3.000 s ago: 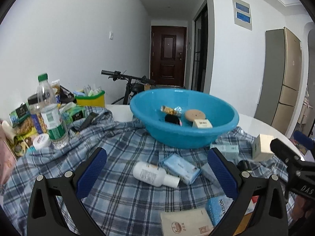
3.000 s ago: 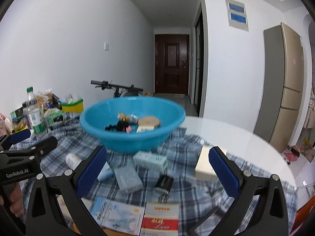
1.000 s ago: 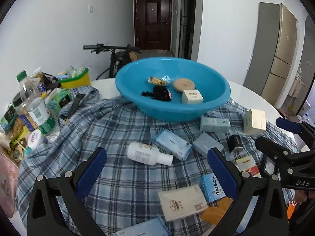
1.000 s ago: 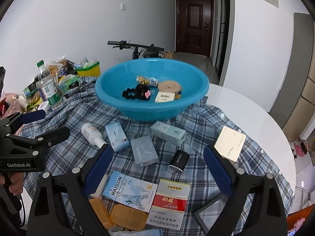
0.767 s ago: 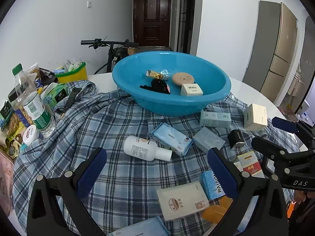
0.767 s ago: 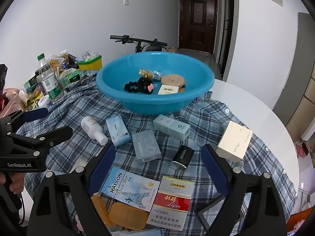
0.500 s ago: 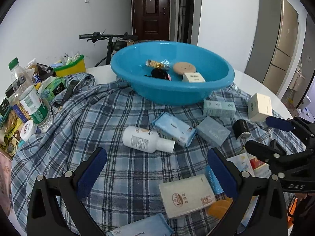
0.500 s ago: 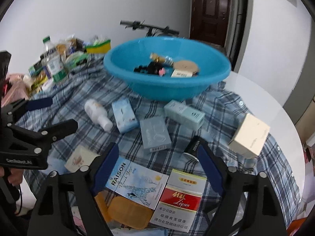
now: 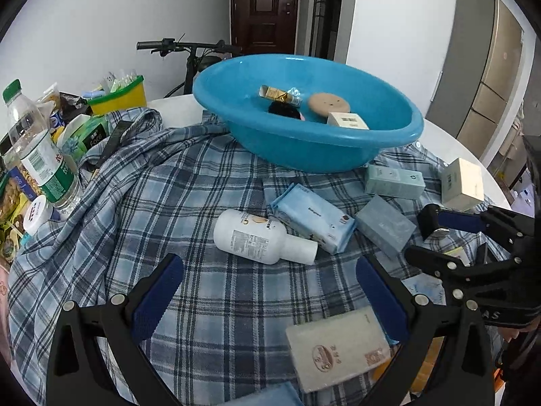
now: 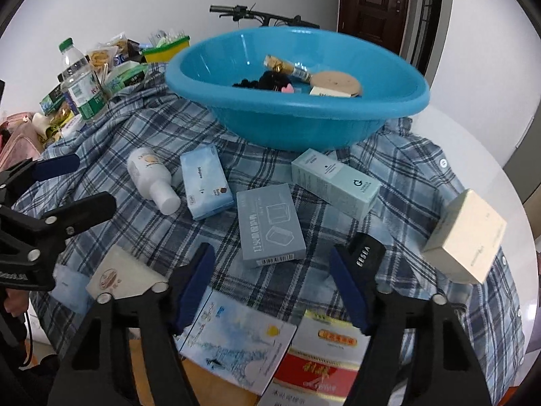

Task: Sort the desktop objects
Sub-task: 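Move both tools toward the items in front of the turquoise basin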

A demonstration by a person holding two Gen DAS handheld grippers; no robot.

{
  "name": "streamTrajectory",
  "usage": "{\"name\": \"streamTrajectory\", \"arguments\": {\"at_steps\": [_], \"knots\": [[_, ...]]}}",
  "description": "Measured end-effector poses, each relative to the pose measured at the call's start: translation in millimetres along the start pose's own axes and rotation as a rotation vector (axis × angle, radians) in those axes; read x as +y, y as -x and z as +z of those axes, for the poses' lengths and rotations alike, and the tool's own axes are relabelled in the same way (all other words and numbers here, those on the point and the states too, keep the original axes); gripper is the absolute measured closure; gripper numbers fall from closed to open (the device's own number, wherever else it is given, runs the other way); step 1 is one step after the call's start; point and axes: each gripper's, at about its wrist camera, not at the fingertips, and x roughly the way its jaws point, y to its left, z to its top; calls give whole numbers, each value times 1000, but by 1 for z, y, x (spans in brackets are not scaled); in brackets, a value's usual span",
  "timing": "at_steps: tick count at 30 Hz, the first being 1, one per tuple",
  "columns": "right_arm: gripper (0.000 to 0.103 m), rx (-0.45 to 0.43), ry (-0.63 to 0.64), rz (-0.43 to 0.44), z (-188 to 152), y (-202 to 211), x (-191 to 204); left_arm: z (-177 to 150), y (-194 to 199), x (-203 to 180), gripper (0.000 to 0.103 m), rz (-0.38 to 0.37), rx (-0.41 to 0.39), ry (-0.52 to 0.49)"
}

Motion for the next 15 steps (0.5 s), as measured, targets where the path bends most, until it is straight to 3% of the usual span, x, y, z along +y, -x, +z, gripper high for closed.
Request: {"name": "streamTrajectory", "arguments": {"at_steps": [15], "knots": [[41,98,2,17,13,-47,-5,6,-32,17,0,12,71,18]]}}
